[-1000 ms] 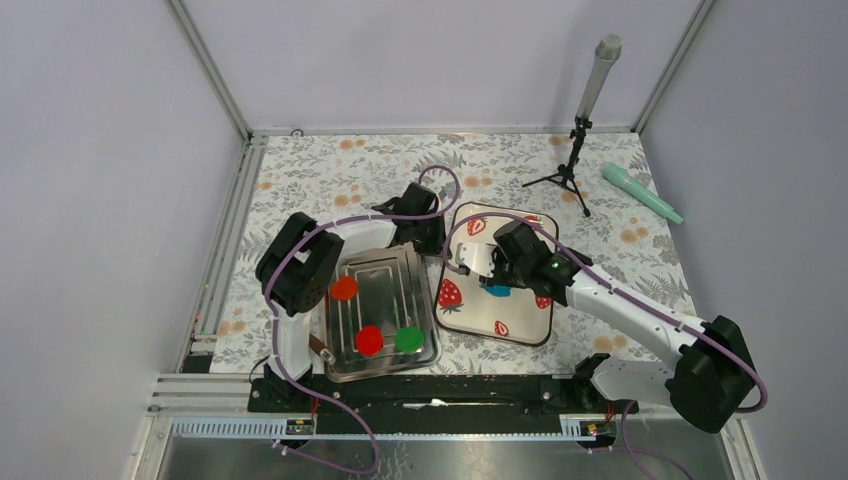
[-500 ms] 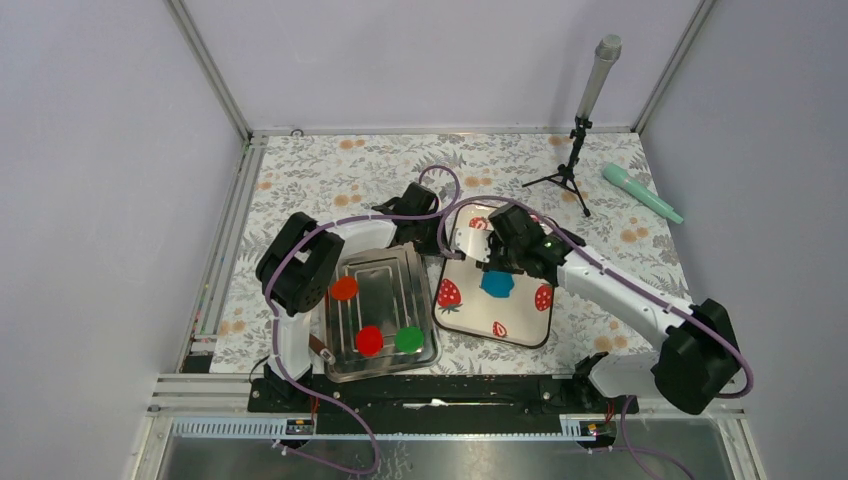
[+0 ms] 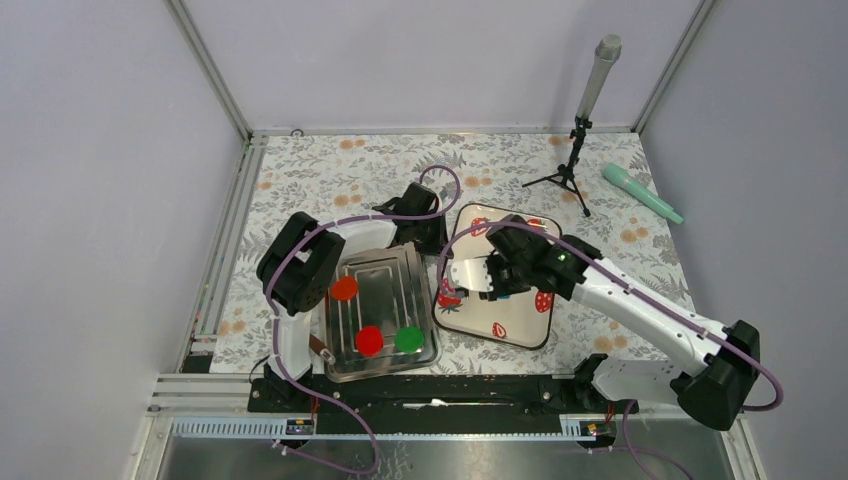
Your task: Roll out the dumpling wrappers from the dough
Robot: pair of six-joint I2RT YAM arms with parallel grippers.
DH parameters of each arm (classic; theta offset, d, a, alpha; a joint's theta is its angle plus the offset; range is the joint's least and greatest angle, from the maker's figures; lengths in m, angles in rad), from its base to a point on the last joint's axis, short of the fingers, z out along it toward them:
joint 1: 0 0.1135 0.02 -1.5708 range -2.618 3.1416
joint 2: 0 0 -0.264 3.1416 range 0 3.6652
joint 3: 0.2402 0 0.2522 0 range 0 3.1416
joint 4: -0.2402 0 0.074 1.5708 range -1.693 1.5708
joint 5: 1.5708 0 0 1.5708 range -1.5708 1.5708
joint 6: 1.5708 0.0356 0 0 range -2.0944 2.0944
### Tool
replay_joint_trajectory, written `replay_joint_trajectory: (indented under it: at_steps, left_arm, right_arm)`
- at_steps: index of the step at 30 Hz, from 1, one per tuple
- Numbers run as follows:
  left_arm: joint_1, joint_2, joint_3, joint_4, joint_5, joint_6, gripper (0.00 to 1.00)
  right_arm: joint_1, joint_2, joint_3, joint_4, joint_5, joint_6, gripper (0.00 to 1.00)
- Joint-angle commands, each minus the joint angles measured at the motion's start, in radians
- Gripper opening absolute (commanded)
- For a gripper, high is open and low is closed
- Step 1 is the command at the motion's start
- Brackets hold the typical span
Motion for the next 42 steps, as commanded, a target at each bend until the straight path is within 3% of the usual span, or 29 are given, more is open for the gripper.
replay_joint_trajectory:
  at_steps: [1, 11, 21, 27, 33, 42]
  left_arm:
    - [-0.001, 0.027, -0.019, -0.019, -0.016, 0.035, 0.00]
    - [-0.002, 0.031, -0.023, -0.022, -0.017, 0.032, 0.00]
    - [0.001, 0.049, -0.013, -0.028, -0.008, 0.028, 0.00]
    - [0.001, 0.060, -0.006, -0.024, -0.002, 0.026, 0.00]
    - [0.002, 0.062, -0.005, -0.016, 0.003, 0.011, 0.00]
    - [0.003, 0.042, -0.008, -0.012, 0.010, 0.001, 0.00]
  right_arm:
    - [0.033, 0.031, -0.003, -0.017, 0.029, -0.117, 0.00]
    - [0.032, 0.066, -0.198, 0.072, 0.019, -0.175, 0.00]
    - [-0.117, 0.163, -0.364, 0.196, -0.055, -0.214, 0.00]
    - [-0.123, 0.222, -0.309, 0.319, -0.010, -0.157, 0.00]
    - [-0.123, 0.272, -0.122, 0.359, 0.073, -0.068, 0.00]
    - [-0.129, 0.025, 0.011, 0.135, 0.022, -0.071, 0.00]
